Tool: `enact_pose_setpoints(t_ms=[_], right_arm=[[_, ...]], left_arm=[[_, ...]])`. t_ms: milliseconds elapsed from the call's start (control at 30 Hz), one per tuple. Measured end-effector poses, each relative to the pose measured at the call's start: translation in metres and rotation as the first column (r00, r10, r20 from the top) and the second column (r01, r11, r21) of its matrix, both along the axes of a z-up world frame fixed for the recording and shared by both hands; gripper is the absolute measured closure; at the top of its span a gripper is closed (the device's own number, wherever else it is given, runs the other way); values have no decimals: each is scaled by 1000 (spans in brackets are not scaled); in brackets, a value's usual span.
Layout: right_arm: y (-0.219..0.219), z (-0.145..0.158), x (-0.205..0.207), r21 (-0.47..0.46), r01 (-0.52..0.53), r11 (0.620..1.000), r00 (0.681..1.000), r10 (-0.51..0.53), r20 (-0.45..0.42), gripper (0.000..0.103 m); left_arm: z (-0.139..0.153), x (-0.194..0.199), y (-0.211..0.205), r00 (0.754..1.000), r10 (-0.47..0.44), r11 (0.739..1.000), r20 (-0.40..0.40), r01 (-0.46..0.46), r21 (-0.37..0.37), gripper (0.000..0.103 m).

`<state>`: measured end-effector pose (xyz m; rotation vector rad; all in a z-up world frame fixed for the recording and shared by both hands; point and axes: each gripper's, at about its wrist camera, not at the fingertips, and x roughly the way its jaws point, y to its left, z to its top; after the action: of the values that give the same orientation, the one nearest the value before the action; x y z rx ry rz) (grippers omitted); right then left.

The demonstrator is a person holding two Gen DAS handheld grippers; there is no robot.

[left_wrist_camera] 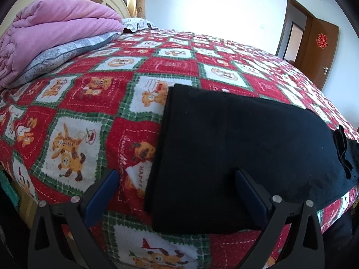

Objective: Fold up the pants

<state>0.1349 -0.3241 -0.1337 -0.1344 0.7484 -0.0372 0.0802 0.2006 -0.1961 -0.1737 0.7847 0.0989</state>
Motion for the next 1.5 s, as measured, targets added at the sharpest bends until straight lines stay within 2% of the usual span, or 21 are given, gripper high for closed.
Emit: enact_pose_setpoints(t_ms=[33, 133, 233, 300, 367, 467, 600, 667, 767, 867, 933, 1133, 1367, 1500], right_arm=[[4, 5, -6, 3, -14, 1000, 1000, 14, 28, 45], [17, 1, -12, 15, -81, 997, 996, 81, 28, 45], [37, -16, -13, -52, -119, 992, 993, 118, -14, 45], [46, -21, -16, -89, -138, 986, 990, 137, -16, 45], [50, -20, -18, -96, -155, 983, 988, 155, -4, 45], [50, -20, -18, -77, -155, 985, 988, 156, 3, 45], [50, -21, -18, -77, -151, 985, 988, 152, 0, 45], [49, -21, -17, -72, -150, 986, 989, 151, 1, 45], [48, -25, -15, -70, -145, 987, 989, 144, -14, 45], [48, -24, -16, -71, -143, 987, 990, 143, -13, 45], [48, -24, -16, -74, -143, 987, 990, 143, -13, 45], [48, -24, -16, -68, -140, 988, 990, 140, -13, 45], [48, -27, -14, -73, -152, 986, 988, 149, -41, 44], [45, -13, -17, -36, -141, 989, 990, 140, -31, 43]], left_arm=[[0, -1, 0, 1000, -3, 1000, 1, 3, -3, 0], [1, -4, -2, 1000, -24, 1000, 13, 24, 1, 8], [6, -5, -9, 999, -42, 999, 8, 42, 24, 19], [9, -4, -14, 999, -54, 998, 6, 53, 29, 35], [12, -3, -18, 998, -58, 998, 2, 58, 35, 40], [11, -3, -12, 998, -62, 998, 7, 62, -7, 43], [13, -8, 9, 998, -53, 988, 34, 58, -143, 62], [13, -10, 9, 997, -63, 986, 38, 68, -153, 65], [16, -10, -1, 997, -74, 991, 36, 77, -113, 72], [21, -10, -13, 995, -89, 995, 34, 90, -35, 74], [23, -10, -15, 995, -90, 996, 33, 91, -14, 74], [26, -10, -17, 996, -90, 996, 26, 90, 17, 76], [46, -14, -31, 991, -125, 991, 44, 122, 51, 78], [65, -17, -43, 985, -151, 988, 81, 146, 58, 78]])
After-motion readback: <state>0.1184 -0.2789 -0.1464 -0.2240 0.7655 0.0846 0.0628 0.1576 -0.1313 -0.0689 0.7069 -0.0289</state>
